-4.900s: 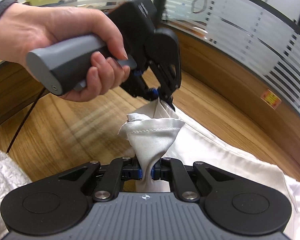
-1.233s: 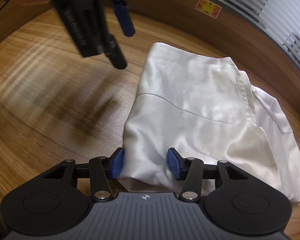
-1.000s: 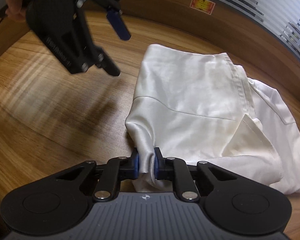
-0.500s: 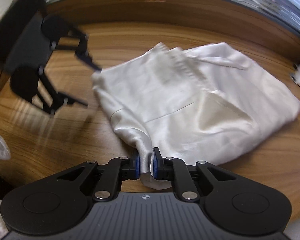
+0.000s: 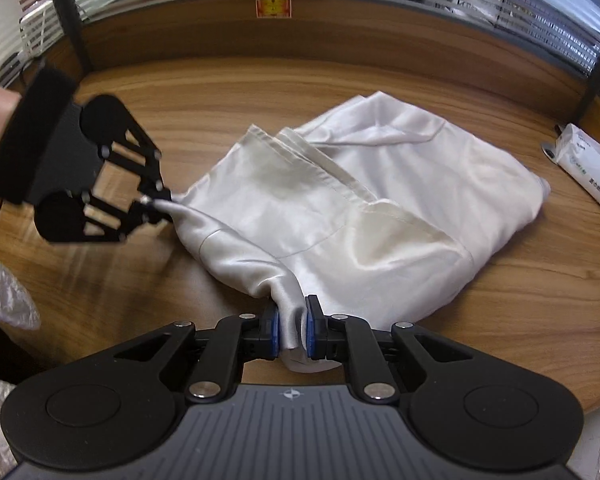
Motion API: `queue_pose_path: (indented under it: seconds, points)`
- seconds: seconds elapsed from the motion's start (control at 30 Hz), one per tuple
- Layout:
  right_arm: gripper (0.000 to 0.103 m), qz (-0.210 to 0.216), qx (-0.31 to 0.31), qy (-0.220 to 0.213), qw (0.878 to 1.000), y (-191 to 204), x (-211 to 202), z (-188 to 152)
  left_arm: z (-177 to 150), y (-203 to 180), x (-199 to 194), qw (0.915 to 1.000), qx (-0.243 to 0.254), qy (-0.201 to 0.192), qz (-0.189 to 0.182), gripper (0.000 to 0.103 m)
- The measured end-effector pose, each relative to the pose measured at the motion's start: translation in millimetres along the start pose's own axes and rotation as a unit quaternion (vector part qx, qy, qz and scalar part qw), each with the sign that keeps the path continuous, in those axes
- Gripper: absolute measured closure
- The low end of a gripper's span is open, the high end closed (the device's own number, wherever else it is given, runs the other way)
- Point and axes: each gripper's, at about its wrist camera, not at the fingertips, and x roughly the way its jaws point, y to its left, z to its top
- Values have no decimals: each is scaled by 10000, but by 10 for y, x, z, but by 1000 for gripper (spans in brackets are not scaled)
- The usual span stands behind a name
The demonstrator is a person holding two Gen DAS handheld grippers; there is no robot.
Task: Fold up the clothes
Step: 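Grasp the shirt bundle edge with the right gripper while the left gripper grasps another edge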
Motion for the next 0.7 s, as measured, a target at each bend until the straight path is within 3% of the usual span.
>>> queue_pose_path:
  seconds: [0.27,0.4,0.53,0.7]
  points:
    - [90,357,18,289,9989,117,-50,-78,0,52,-371,9985,-106,-39,-542,97]
    - [90,695,109,473,9964,132,-147,-59,51,138,-636,9940,-209,0,-1077,97]
    - [90,990,251,555,9932,24,-263,73,213,370,-779,9926,-288,-105,-1173,97]
    - [90,990,316,424,9937,-262,-404,464,547,814,-696,9918,-752,-133,-1025,97]
